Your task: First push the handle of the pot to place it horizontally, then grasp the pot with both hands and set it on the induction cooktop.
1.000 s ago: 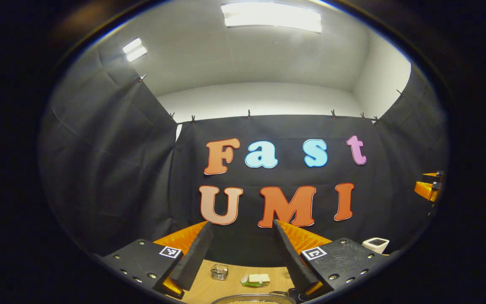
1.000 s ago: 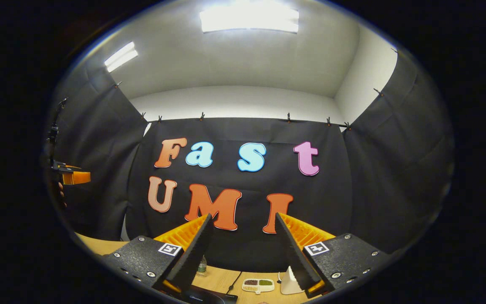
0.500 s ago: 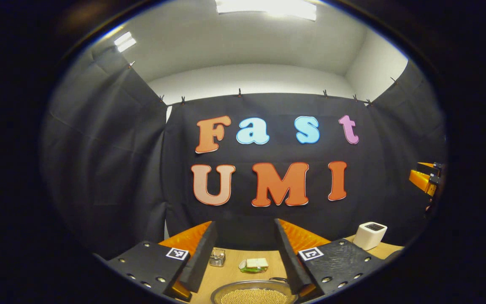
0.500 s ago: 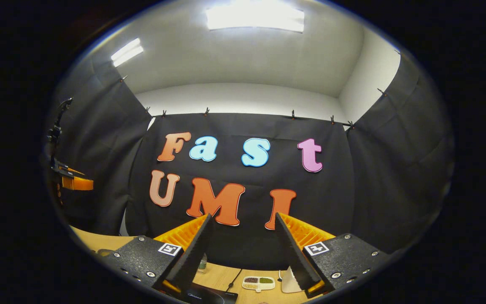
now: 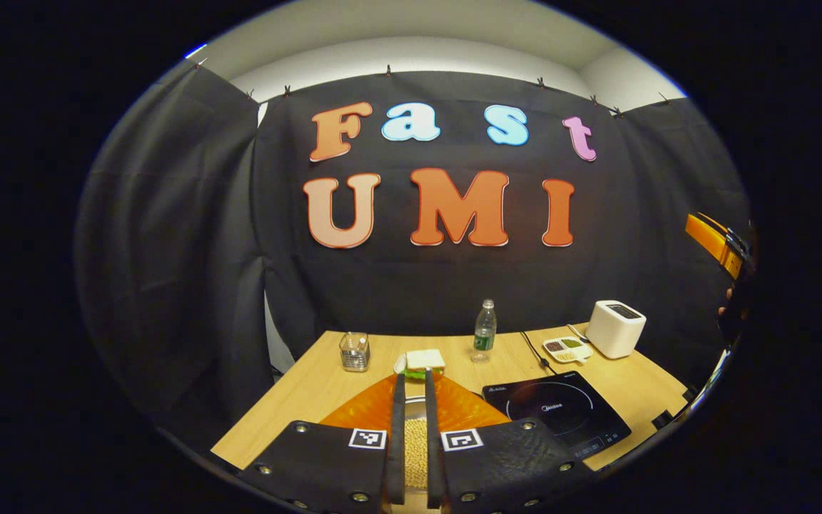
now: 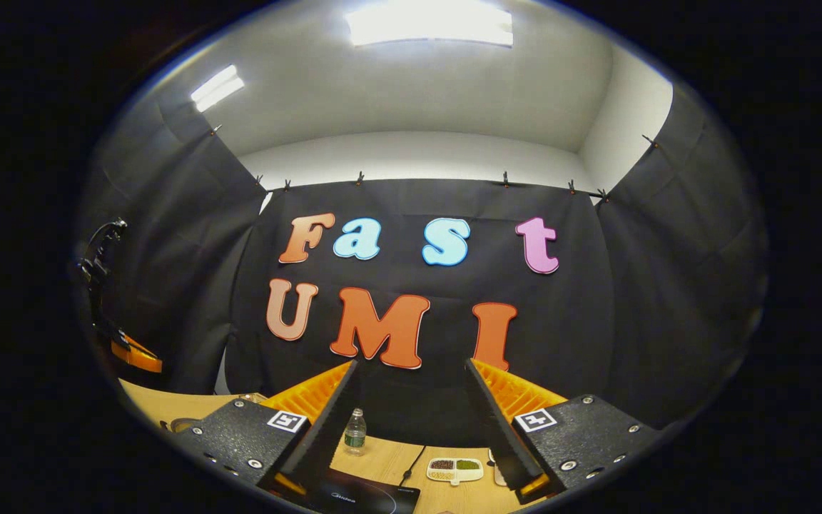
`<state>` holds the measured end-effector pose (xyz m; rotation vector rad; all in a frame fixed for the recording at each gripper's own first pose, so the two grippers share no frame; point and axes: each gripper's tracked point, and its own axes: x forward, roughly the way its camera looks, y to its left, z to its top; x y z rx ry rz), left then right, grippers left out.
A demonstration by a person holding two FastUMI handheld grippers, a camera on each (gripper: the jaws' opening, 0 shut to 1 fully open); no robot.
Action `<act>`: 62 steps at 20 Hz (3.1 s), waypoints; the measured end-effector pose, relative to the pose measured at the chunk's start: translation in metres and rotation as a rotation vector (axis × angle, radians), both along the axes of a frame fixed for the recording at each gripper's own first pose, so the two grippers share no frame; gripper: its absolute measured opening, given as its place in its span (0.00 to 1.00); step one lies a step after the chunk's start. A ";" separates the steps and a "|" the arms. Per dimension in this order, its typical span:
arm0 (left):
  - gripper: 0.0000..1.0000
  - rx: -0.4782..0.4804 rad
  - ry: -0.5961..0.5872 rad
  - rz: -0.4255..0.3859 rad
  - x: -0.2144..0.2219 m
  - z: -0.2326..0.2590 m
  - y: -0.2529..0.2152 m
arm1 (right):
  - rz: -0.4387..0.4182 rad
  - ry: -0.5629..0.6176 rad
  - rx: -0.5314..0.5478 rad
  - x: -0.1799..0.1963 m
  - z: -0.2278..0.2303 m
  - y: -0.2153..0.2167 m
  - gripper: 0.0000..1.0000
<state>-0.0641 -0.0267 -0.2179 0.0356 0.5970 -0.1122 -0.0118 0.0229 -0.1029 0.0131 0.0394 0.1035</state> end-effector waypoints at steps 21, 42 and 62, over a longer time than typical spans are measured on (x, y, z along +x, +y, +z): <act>0.07 -0.121 0.619 0.135 -0.138 -0.158 0.021 | 0.031 0.115 0.021 -0.018 -0.083 0.029 0.90; 0.04 -0.241 0.837 0.386 -0.171 -0.229 0.030 | 0.009 0.169 -0.023 -0.027 -0.110 0.038 0.90; 0.02 -0.137 0.846 0.467 -0.147 -0.243 0.103 | 0.051 0.336 0.010 0.015 -0.185 0.080 0.91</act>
